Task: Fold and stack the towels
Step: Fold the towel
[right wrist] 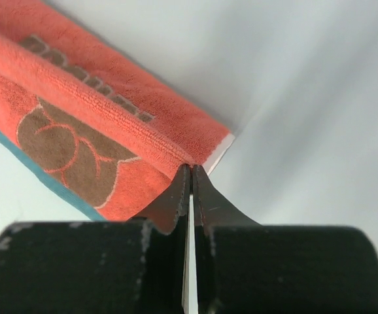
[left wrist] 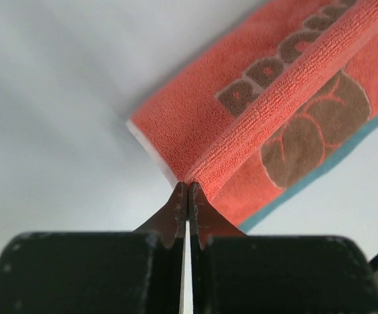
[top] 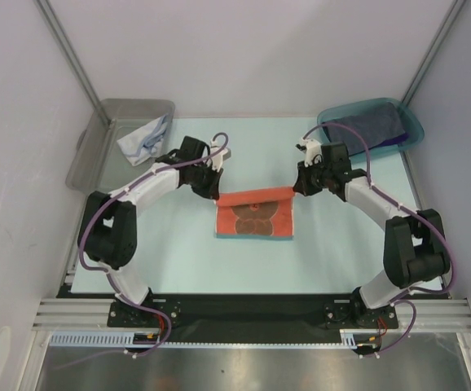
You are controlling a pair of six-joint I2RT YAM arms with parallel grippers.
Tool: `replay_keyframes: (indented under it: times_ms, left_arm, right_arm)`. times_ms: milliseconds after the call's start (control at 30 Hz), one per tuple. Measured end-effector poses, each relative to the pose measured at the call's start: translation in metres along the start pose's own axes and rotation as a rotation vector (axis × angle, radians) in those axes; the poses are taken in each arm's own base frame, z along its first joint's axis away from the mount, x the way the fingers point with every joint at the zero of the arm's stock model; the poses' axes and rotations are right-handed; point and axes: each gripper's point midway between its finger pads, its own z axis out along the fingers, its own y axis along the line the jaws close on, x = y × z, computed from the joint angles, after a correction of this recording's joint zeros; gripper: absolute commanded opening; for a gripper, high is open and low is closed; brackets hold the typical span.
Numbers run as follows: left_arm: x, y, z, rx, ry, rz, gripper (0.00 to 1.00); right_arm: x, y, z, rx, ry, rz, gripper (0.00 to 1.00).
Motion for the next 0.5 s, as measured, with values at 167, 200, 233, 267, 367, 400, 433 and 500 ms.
replay_keyframes:
  times_ms: [167,200,233,267,367,400,433,500]
  left_arm:
    - [0.034,-0.016,-0.002,0.017,0.044,-0.03,0.0]
    - [0.038,-0.018,-0.004,0.018,0.047,-0.034,0.0]
    - [0.04,-0.02,-0.005,0.018,0.047,-0.035,0.0]
    - [0.041,-0.022,-0.006,0.018,0.043,-0.038,0.0]
    - [0.047,-0.028,-0.006,0.026,0.05,-0.042,0.0]
    - [0.05,-0.031,-0.006,0.029,0.056,-0.044,0.0]
    - [0.053,-0.033,-0.004,0.032,0.065,-0.042,0.01]
    - [0.06,-0.038,-0.003,0.038,0.08,-0.042,0.0]
  right_arm:
    - [0.016,0.014,-0.001,0.04,0.047,0.045,0.0]
    - [0.022,0.016,-0.002,0.044,0.061,0.054,0.0]
    - [0.031,0.019,-0.003,0.05,0.079,0.068,0.0]
    - [0.038,0.021,-0.004,0.053,0.094,0.084,0.0]
    - [0.058,0.026,-0.009,0.065,0.124,0.134,0.0]
    - [0.063,0.028,-0.01,0.069,0.129,0.144,0.0]
    - [0.066,0.029,-0.012,0.071,0.131,0.151,0.0]
    - [0.071,0.032,-0.015,0.077,0.133,0.161,0.0]
